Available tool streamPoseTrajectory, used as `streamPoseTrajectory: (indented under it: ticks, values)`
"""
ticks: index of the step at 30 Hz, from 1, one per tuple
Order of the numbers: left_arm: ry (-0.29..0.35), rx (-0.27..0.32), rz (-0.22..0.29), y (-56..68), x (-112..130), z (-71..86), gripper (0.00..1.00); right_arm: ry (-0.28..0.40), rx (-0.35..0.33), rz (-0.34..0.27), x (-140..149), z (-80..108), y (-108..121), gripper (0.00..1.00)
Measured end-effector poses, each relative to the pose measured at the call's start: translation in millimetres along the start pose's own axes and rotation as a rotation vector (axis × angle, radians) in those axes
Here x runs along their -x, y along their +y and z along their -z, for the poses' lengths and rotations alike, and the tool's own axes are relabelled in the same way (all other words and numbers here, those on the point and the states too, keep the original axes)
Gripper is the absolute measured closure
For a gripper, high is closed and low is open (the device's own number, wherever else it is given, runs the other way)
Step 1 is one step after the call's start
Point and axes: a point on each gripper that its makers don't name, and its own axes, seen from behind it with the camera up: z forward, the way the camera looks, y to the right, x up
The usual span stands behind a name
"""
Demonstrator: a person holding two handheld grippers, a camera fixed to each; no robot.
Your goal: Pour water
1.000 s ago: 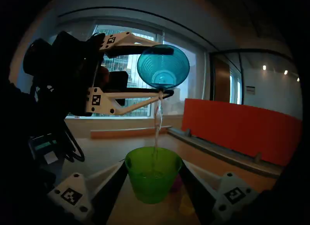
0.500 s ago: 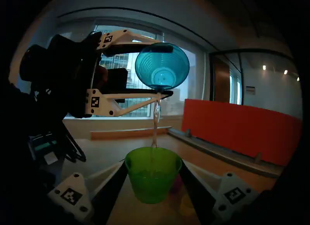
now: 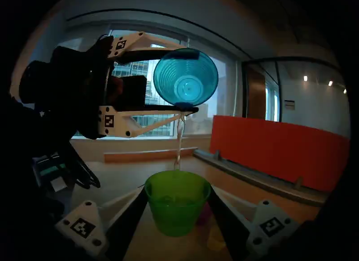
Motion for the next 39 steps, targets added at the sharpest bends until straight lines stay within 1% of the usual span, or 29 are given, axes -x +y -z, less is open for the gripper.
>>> streamPoseTrajectory:
  ticks: [9,15,20,24,27,30,34,39]
  values:
    - [0.017,-0.005,-0.046,-3.2,-8,1.8,0.14,0.005,0.002,-0.002,-1,-0.1,0,0.08]
    - [0.017,-0.01,-0.077,-1.5,-11,5.9,0.14,0.006,0.003,-0.003,-1,-0.7,1,0.08]
    - [0.018,-0.013,-0.076,-3.2,-11,6.5,0.14,0.007,0.002,-0.004,0,-0.6,0,0.09]
    - [0.017,-0.013,-0.057,-5.7,-9,3.9,0.14,0.007,0.004,-0.005,0,-0.4,0,0.08]
    - [0.013,-0.013,-0.021,-5.6,-6,1.7,0.14,0.008,0.006,-0.005,0,-0.2,1,0.09]
    - [0.008,-0.003,0.044,-1.7,-3,-0.5,0.14,0.01,0.009,-0.006,-1,0.4,1,0.09]
    - [0.002,0.005,0.164,2.0,2,-3.0,0.14,0.013,0.014,-0.008,-1,1.3,3,0.08]
    - [-0.008,0.014,0.338,5.2,11,-6.4,0.14,0.015,0.019,-0.009,-2,2.2,4,0.09]
